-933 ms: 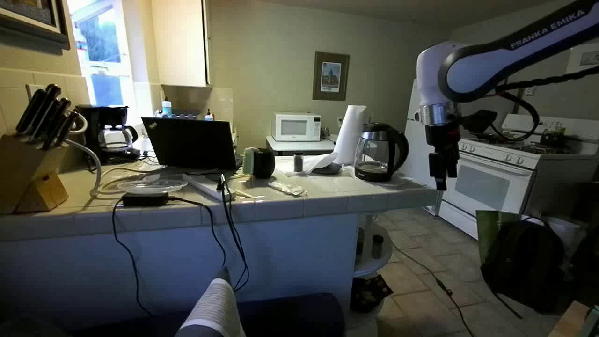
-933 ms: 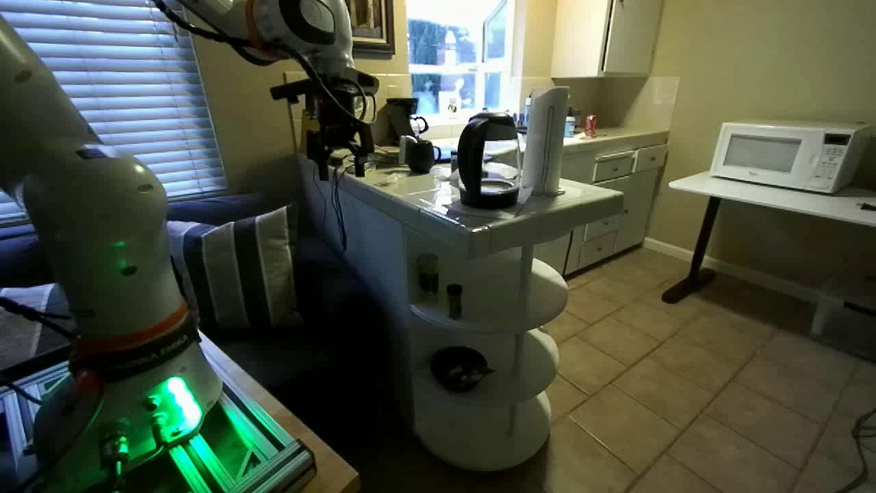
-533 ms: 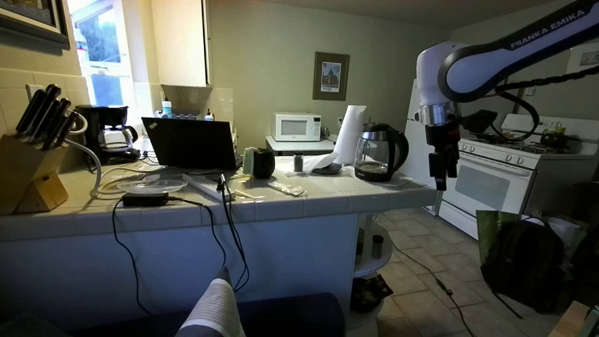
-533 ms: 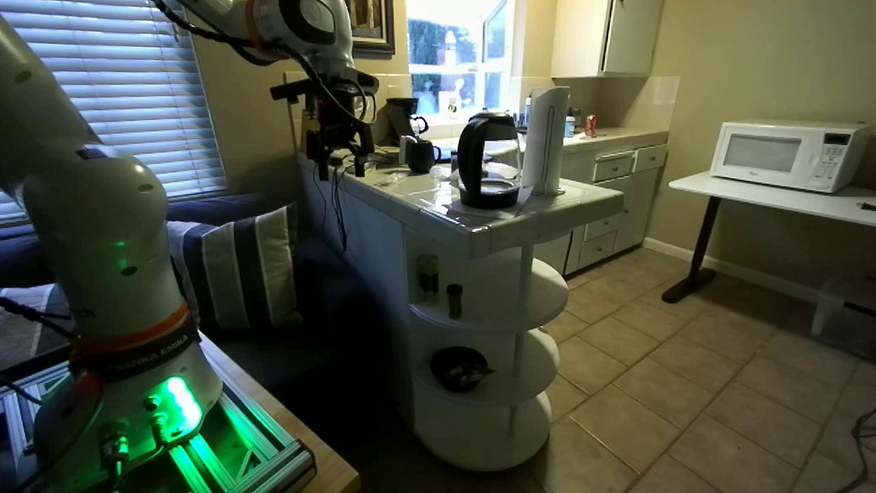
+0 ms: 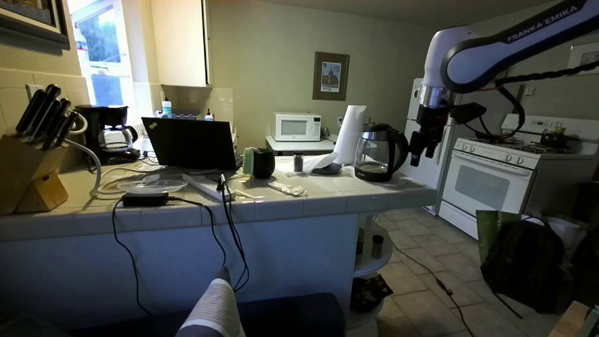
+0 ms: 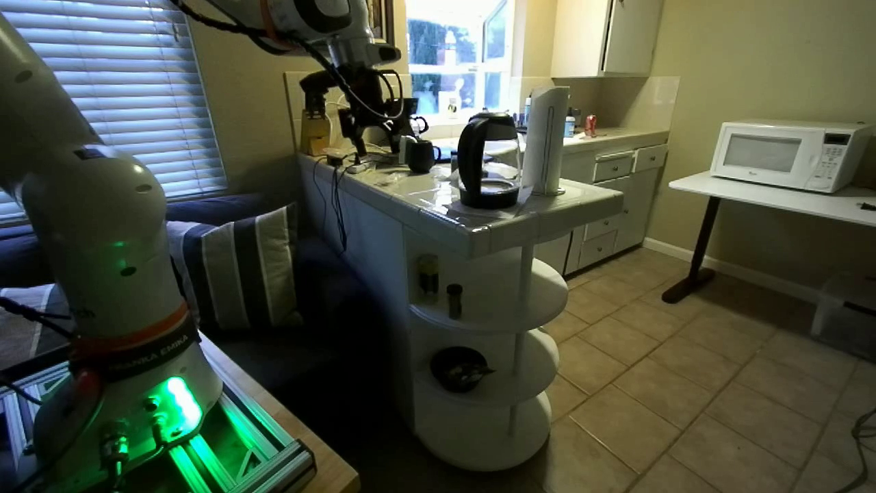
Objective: Open the lid on the kettle.
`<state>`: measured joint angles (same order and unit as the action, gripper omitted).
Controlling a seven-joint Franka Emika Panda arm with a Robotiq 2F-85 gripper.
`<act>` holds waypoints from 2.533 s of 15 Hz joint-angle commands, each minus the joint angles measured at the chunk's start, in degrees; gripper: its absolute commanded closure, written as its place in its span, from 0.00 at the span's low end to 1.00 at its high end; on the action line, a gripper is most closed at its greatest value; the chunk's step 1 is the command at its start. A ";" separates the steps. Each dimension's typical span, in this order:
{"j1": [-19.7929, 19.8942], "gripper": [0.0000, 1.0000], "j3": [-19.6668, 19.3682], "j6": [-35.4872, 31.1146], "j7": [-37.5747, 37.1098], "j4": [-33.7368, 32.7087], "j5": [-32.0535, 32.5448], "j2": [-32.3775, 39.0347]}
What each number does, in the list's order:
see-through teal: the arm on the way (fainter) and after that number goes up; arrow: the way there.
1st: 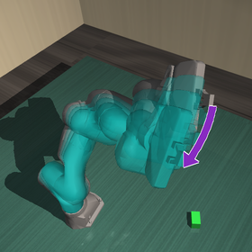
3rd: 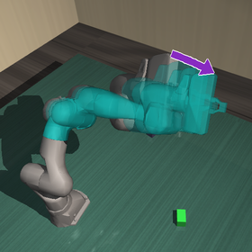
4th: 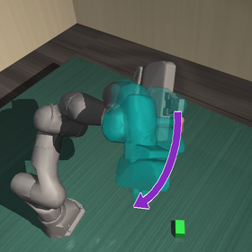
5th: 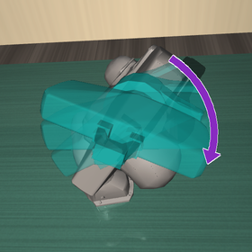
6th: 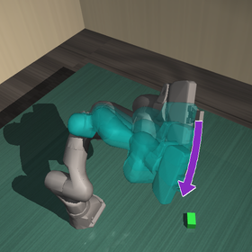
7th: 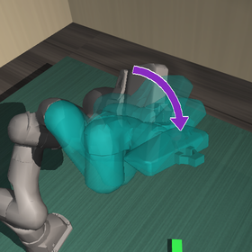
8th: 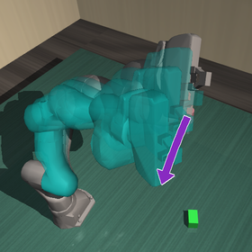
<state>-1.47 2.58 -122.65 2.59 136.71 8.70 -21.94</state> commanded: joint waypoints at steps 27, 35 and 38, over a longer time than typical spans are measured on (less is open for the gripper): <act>5.02 1.00 -6.52 -34.54 4.87 -27.24 -12.36 26.47; 5.28 1.00 -6.31 -34.21 4.58 -26.59 -12.05 27.50; 5.36 1.00 -6.29 -34.30 4.78 -26.01 -12.24 27.58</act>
<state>3.23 -4.17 -156.05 6.37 109.59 -2.86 5.19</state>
